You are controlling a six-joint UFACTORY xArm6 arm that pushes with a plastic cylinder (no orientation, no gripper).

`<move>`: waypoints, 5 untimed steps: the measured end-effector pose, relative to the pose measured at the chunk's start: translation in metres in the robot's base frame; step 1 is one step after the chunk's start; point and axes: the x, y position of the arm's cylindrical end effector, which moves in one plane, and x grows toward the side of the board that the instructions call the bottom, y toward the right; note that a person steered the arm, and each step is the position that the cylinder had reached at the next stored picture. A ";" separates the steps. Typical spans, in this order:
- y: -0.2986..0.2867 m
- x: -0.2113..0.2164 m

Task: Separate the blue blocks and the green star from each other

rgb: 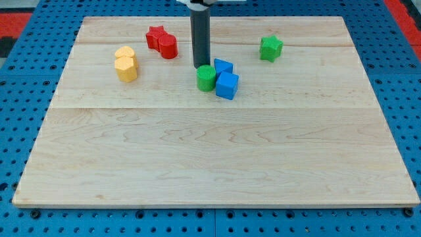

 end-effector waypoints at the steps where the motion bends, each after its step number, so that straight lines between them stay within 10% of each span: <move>1: 0.022 -0.012; 3: 0.052 -0.052; 5: 0.050 -0.003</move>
